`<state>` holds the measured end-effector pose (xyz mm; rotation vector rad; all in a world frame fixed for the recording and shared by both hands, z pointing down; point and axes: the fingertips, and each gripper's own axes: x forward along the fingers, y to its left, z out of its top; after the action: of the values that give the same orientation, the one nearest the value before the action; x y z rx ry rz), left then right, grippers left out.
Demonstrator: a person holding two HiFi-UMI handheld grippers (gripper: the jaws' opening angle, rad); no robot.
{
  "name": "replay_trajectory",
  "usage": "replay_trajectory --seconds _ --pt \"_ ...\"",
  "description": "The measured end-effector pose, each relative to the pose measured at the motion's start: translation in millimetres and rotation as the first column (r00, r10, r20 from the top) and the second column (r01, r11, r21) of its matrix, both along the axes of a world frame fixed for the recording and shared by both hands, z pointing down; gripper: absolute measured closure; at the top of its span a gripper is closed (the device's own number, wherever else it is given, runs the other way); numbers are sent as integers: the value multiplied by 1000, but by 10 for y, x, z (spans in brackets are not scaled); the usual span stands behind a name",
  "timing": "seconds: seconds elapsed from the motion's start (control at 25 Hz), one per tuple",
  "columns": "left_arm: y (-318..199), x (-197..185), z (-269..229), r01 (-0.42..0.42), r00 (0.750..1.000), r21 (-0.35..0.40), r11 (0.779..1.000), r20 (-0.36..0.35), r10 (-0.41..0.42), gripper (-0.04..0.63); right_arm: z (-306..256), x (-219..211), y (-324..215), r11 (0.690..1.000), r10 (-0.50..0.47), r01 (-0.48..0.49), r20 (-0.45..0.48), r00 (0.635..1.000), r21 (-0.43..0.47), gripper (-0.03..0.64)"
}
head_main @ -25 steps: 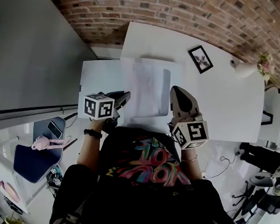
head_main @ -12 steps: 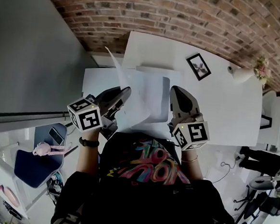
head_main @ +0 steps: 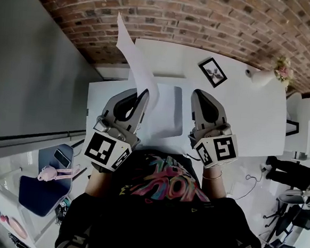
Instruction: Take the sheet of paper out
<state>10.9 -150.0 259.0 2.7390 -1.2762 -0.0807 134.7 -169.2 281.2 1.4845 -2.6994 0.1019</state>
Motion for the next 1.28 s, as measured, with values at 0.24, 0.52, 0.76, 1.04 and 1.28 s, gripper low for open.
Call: replay_trajectory --seconds 0.24,0.52,0.76,1.04,1.28 --pt "-16 17 -143 141 990 113 984 11 -143 573 -4 135 75 999 35 -35 7 999 1 598" --pt "-9 64 -21 155 987 98 983 31 -158 574 21 255 99 998 59 -59 16 998 -4 598" --pt "-13 53 19 161 985 93 983 41 -165 572 34 258 99 998 63 -62 41 997 -5 600" --pt "-22 29 42 159 986 86 983 41 -163 572 71 219 113 998 54 -54 34 998 -11 600" --pt "-6 25 66 145 987 84 986 54 -149 572 115 238 122 997 65 -65 15 998 -29 600"
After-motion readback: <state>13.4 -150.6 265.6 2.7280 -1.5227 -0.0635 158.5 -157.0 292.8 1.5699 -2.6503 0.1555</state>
